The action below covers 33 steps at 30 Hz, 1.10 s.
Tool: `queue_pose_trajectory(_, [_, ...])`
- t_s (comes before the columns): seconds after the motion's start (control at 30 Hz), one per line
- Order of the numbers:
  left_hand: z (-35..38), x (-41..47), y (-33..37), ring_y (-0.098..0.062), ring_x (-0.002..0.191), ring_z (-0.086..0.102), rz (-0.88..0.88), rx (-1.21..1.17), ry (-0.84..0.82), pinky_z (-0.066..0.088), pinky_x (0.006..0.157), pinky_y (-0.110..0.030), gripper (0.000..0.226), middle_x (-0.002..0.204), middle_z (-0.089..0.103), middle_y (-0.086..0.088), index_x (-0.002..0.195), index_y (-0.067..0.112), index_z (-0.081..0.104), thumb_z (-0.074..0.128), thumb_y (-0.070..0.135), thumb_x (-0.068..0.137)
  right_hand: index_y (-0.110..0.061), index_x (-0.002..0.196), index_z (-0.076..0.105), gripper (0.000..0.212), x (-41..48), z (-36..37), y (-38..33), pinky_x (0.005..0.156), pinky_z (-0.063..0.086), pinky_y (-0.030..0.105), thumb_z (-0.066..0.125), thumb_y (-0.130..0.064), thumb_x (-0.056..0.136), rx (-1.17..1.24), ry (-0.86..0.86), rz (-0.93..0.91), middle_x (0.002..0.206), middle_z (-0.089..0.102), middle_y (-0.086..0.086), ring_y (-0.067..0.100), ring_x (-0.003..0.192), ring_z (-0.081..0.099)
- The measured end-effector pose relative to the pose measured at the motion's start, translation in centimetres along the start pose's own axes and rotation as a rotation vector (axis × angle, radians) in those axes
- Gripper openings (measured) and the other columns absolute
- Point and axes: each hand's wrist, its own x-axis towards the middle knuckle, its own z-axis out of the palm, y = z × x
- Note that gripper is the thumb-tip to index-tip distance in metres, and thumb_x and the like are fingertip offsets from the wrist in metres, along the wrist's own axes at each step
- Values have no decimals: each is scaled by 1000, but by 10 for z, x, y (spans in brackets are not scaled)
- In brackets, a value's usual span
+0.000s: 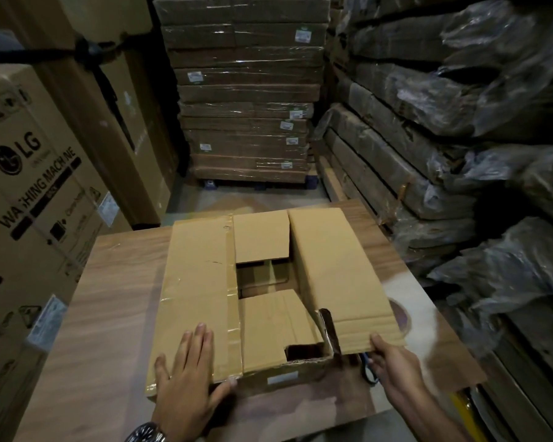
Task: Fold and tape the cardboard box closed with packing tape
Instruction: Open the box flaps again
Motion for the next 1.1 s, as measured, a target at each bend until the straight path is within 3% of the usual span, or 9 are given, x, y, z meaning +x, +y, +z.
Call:
queue_pose_trajectory(0.2, [-1, 1, 1, -21, 129, 38, -15, -5, -18, 47, 80, -64, 99, 143, 52, -4, 135, 14, 50, 10, 84, 79, 3, 96, 63, 19, 4, 5, 13, 42, 44, 22, 70, -9, 85, -44, 96, -9, 73, 64, 12, 20, 56, 55])
queue_pose_trajectory(0.27, [-1, 0, 1, -21, 129, 39, -15, -8, -19, 47, 80, -64, 100, 143, 52, -5, 136, 14, 48, 11, 85, 78, 6, 115, 55, 55, -1, 6, 9, 68, 53, 37, 81, -19, 74, -305, 251, -206, 100, 66, 21, 29, 81, 63])
queue_pose_trajectory(0.33, [-1, 0, 1, -22, 129, 39, -10, -8, -14, 47, 80, -64, 100, 143, 52, -5, 136, 13, 47, 12, 86, 77, -1, 135, 37, 87, -10, 11, -1, 95, 39, 52, 84, -25, 66, -663, 414, -462, 136, 45, 24, 40, 121, 47])
queue_pose_trajectory(0.4, [-2, 1, 1, -22, 129, 39, -4, -6, -13, 47, 80, -64, 101, 143, 51, -5, 136, 13, 46, 13, 87, 76, -8, 134, 44, 74, -21, 21, -8, 98, 32, 52, 73, -30, 70, -1039, 439, -928, 144, 38, 21, 40, 129, 38])
queue_pose_trajectory(0.47, [-3, 1, 1, -22, 129, 39, -1, 2, -11, 48, 79, -63, 101, 142, 52, -6, 136, 13, 47, 13, 87, 76, -16, 127, 55, 50, -25, 41, -12, 99, 35, 50, 58, -34, 80, -1305, 249, -1175, 146, 42, 15, 35, 133, 39])
queue_pose_trajectory(0.57, [-5, 1, 2, -22, 128, 39, 5, 19, -5, 49, 77, -62, 102, 142, 52, -6, 135, 12, 49, 12, 87, 77, -14, 137, 47, 48, -23, 78, -12, 109, 30, 47, 51, -33, 93, -1504, -76, -1097, 153, 35, 10, 31, 142, 28])
queue_pose_trajectory(0.73, [-1, 1, 1, -15, 148, 9, 15, -4, 1, 37, 86, -61, 103, 148, 38, -1, 139, 14, 42, 12, 88, 75, -3, 150, 16, 65, -18, 117, -10, 117, 15, 42, 41, -34, 99, -1653, -124, -928, 160, 12, 12, 26, 147, 10])
queue_pose_trajectory(0.9, [-2, -2, 2, -24, 132, 37, -4, -34, -44, 39, 84, -62, 102, 146, 44, -3, 137, 13, 45, 11, 87, 76, -2, 151, 9, 65, -8, 122, -1, 118, 13, 38, 42, -8, 96, -1599, -157, -831, 160, 4, 16, 28, 148, 4])
queue_pose_trajectory(1.1, [-1, -5, 5, -24, 124, 42, -46, -68, -31, 39, 82, -65, 100, 137, 56, -10, 134, 11, 43, 6, 86, 78, -4, 151, 14, 63, 1, 125, 6, 118, 12, 30, 39, 2, 93, -1390, -247, -805, 161, 10, 13, 24, 149, 8])
